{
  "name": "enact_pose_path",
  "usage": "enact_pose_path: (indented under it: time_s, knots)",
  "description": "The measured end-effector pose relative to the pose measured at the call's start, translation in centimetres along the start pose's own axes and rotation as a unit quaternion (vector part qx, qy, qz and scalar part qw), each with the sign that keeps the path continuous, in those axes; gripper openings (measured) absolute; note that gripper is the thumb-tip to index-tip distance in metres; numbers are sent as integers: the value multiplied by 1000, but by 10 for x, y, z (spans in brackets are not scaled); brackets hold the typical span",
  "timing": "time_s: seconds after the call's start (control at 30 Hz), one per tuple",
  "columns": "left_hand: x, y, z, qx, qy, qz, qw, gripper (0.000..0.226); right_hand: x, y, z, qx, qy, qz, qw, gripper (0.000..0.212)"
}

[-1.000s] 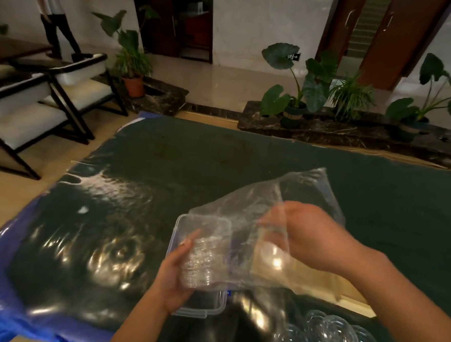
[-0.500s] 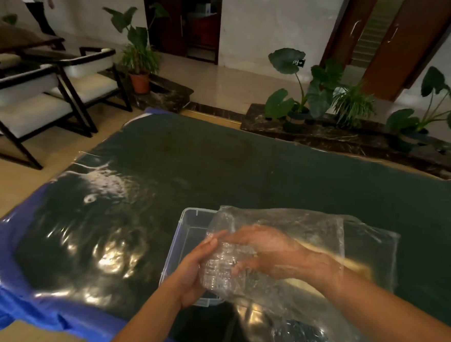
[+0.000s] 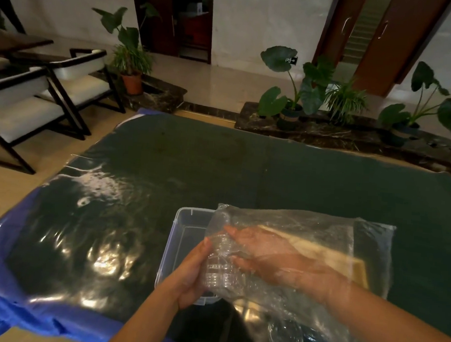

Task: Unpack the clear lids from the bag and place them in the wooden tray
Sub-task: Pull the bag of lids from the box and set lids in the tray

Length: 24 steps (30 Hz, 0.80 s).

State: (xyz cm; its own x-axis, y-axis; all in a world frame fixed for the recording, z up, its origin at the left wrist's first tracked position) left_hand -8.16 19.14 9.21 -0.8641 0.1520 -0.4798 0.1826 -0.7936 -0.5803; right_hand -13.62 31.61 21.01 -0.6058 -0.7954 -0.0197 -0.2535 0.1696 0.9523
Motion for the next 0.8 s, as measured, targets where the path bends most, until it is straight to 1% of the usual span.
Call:
enact_pose_path:
  time_s: [0.07,0.13,0.3,0.4,0.43,0.53,0.57,0.6,0.63,0.67,0.7,0.77,0.8]
  knots:
    - [0,-2,-1,6,7,14,1000,93,-1,3,-6,-7,17,-5,1000,65]
    - [-1,-3,-2,7,11,24,1000,98,0,5,-5,11,6,2,1000,65]
    - [-5,-7,1,22,12,22,999,104,2,-1,12,116,-93,40,988,69]
    - [-9,-8,0,26,23,24,999,108,-4,-7,16,147,-118,38,981,68]
    - [-9,-7,-1,25,23,26,999,108,-3,-10,13,146,-120,30,982,63]
    - [-10,-2,-1,26,14,31,999,106,3,-13,12,136,-158,34,977,29]
    - [-11,0,-2,25,12,35,999,106,4,-10,12,122,-162,42,978,34]
    - [-11,3,-2,21,11,43,999,106,5,-7,13,106,-161,43,980,46]
    - [-10,6,-2,17,7,50,999,103,4,-4,15,113,-164,53,979,58]
    - [-10,9,-1,12,0,56,998,98,1,-4,21,128,-169,60,975,63]
    - [-9,13,-1,4,-9,61,998,91,-1,-3,24,172,-175,74,967,62]
    - [-7,22,0,-20,-28,82,996,76,-10,-4,33,293,-189,119,930,46]
    - [-6,27,-1,-32,-35,92,995,68,-14,-3,37,316,-202,144,916,38]
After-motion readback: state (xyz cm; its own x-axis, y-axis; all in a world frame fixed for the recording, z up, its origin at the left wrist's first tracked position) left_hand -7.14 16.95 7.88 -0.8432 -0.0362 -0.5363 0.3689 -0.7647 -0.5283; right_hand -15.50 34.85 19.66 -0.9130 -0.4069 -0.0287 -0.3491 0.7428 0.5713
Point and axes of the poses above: each hand's wrist, its own x-axis towards the middle knuckle, its own y-axis out of the back of the hand, z = x × y, the point moved 6 cm from there along x, towards the middle knuckle, and after that the axes turned 7 degrees about z, right-handed, at the moved point
